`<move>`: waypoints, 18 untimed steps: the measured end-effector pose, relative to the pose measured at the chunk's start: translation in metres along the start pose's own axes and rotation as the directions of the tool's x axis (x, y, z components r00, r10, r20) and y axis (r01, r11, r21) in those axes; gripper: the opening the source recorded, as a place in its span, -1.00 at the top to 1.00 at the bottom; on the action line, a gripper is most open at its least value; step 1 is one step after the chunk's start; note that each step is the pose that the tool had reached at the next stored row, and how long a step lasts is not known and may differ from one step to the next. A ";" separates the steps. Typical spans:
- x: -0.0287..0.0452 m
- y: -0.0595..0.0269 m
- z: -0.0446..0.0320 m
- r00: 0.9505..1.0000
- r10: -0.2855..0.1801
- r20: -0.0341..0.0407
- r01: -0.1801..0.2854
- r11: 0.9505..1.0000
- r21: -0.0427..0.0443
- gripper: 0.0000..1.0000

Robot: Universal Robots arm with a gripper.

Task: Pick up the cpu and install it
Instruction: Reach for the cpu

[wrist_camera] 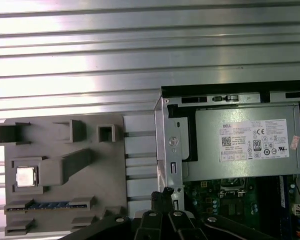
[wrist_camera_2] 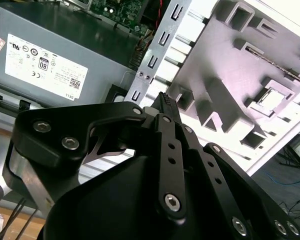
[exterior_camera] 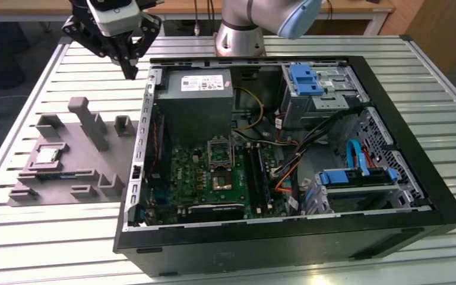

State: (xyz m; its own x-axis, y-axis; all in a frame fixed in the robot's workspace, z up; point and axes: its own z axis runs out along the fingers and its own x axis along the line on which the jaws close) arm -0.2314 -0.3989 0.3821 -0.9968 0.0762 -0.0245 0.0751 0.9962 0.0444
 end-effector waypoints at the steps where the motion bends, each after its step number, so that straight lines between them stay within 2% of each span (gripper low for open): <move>1: 0.0009 -0.0001 0.0000 1.000 0.000 0.000 0.000 1.000 0.000 0.79; 18: 0.0119 -0.0009 0.0004 1.000 0.000 0.000 0.000 1.000 0.000 0.79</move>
State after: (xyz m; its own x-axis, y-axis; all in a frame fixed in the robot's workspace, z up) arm -0.2433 -0.3989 0.3814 -0.9968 0.0763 -0.0244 0.0751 0.9962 0.0444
